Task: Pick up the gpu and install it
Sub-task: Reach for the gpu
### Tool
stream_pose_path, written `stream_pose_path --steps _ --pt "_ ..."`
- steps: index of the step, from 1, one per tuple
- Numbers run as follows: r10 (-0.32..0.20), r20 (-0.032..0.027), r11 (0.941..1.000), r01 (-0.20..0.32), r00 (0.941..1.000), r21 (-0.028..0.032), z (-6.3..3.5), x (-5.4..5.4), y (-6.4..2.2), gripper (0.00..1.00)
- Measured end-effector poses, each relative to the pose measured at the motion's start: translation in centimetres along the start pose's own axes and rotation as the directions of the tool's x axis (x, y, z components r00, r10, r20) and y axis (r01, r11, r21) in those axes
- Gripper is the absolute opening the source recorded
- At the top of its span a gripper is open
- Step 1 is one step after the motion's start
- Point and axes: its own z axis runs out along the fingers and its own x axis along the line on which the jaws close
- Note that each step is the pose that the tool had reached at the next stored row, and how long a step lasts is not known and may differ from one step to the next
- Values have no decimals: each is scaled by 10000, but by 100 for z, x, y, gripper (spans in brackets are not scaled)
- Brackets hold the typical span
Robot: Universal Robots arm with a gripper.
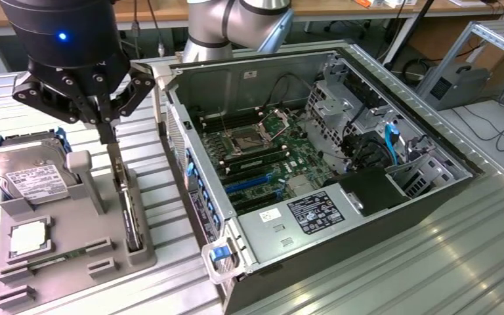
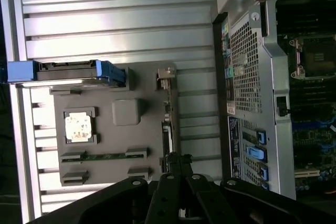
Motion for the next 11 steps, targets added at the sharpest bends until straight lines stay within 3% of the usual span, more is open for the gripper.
stream_pose_path --steps 5,11 --pt "1 -1 10000 -1 10000 1 -8 41 -148 11" --pt "0 0 10000 0 10000 0 -10 54 -246 11"
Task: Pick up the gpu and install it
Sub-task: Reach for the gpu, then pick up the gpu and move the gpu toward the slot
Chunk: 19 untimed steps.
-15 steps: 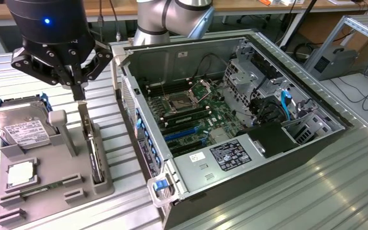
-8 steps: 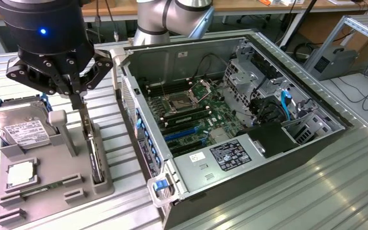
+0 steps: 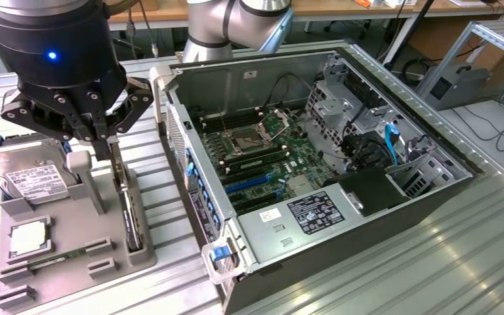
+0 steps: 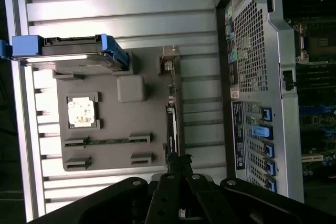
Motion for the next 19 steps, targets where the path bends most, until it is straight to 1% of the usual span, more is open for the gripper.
stream_pose_path --steps 15,16,17,19 --pt "1 0 10000 -1 10000 0 0 1 -3 11" --pt "1 0 10000 -1 10000 0 0 0 -3 17" --pt "0 0 10000 0 10000 0 0 0 -3 17" --pt "0 0 10000 0 10000 0 0 0 -3 30"
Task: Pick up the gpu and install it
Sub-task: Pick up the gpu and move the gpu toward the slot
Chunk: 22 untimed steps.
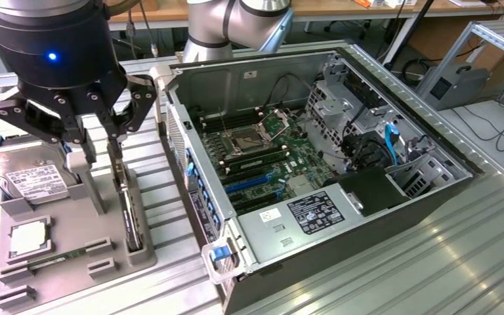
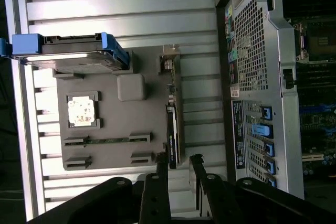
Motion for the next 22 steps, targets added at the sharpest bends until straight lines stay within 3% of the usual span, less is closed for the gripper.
stream_pose_path --steps 4,11,22 --pt "0 0 10000 0 10000 0 0 0 0 48" --pt "0 0 10000 0 10000 -5 34 1 -2 48" --pt "0 -1 10000 0 10000 -5 260 6 -11 48"
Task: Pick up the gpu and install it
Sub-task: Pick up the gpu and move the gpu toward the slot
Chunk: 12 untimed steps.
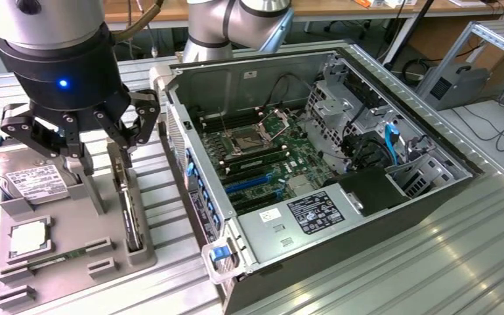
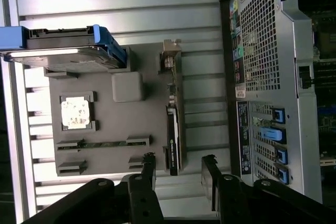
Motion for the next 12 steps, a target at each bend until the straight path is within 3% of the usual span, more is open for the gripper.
stream_pose_path --steps 12 --pt "0 0 10000 0 10000 -1 202 5 -9 48"
